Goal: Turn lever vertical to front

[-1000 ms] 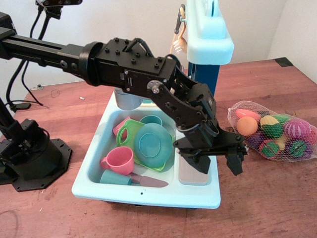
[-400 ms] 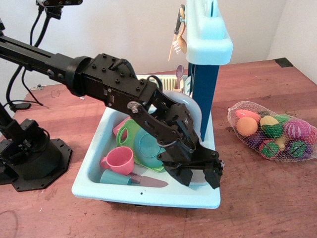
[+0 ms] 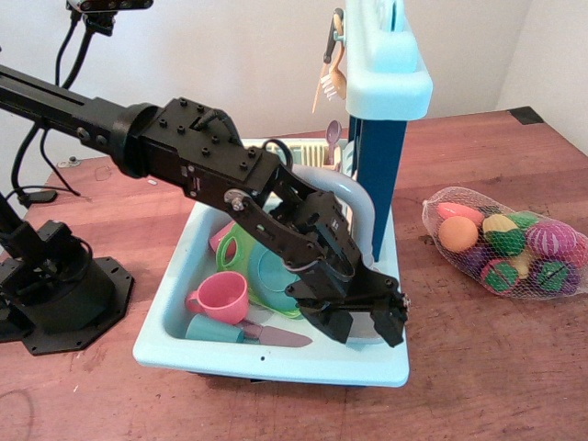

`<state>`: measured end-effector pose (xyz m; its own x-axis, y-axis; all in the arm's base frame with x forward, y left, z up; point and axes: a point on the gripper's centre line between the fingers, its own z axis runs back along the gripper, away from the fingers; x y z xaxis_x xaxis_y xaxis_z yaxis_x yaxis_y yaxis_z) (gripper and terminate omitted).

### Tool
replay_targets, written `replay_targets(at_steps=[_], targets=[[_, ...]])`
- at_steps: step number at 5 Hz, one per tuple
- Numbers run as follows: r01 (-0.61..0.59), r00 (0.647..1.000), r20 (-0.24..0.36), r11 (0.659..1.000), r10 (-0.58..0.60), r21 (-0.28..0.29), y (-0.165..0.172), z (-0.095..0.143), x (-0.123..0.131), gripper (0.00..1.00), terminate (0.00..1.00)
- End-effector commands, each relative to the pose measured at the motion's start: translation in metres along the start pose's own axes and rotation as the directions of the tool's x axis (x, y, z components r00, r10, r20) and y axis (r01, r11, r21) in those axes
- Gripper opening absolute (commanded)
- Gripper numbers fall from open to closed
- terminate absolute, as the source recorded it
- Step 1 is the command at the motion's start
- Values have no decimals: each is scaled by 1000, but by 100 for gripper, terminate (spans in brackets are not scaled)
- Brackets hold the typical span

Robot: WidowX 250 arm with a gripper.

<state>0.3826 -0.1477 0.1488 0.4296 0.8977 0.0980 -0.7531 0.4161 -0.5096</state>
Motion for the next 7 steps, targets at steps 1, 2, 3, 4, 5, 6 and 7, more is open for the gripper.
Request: replay_targets(at_steps=[1,2,3,4,5,6,7], targets=[[-18,999,37,999,19,-36,1,13,16,100,0],[-50,997,51,998,51,-25,19,28,7,100,0],[-89,992,84,996,89,-8,42,49,-11,100,0],[-107,990,91,994,107,-13,56,57,-22,100,0],[-115,989,94,993,117,-22,59,57,-27,100,0],[-124,988,86,992,125,-20,59,57,-34,100,0],[-123,988,89,992,123,-10,59,69,-40,100,0]])
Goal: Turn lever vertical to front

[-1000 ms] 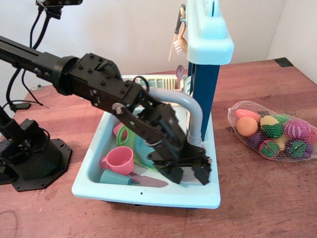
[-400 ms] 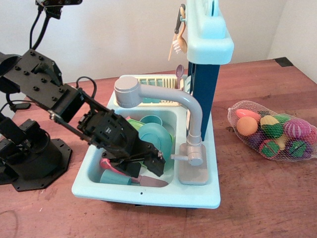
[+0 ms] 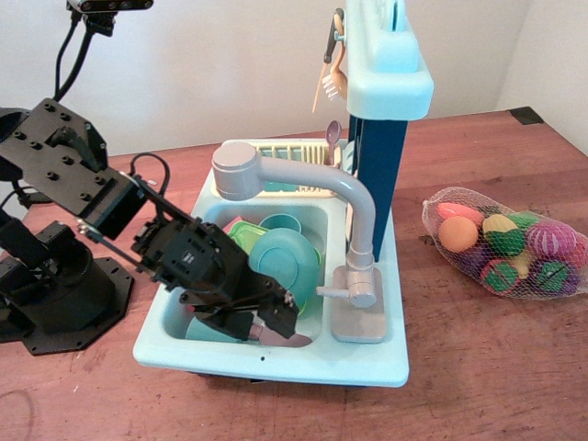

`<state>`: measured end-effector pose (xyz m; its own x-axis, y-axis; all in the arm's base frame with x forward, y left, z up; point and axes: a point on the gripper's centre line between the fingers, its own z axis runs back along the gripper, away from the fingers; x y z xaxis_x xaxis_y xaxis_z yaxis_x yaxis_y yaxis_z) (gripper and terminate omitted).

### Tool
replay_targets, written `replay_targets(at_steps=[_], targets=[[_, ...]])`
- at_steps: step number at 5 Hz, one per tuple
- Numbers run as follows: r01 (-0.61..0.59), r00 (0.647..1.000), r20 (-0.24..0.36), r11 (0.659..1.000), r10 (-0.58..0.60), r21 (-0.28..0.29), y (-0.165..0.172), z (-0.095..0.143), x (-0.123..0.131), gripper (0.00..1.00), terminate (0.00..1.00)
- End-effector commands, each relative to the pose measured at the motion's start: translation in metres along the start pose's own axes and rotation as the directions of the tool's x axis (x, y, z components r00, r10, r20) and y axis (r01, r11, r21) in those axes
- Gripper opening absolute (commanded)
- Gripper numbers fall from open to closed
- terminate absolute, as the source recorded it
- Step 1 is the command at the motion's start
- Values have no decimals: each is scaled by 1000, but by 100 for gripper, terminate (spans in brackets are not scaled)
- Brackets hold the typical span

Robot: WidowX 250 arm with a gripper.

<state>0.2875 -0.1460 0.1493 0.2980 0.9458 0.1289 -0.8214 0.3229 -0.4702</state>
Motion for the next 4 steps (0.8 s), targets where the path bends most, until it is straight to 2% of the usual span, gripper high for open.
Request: replay_targets(at_steps=[1,2,3,4], targets=[[-42,998,51,998,44,-49,-6,39,-7,100,0],[-35,999,28,996,37,-86,-1,42,-8,100,0],[-35,999,28,996,37,-86,-1,42,-8,100,0],[-35,999,28,996,37,-86,-1,42,-8,100,100]])
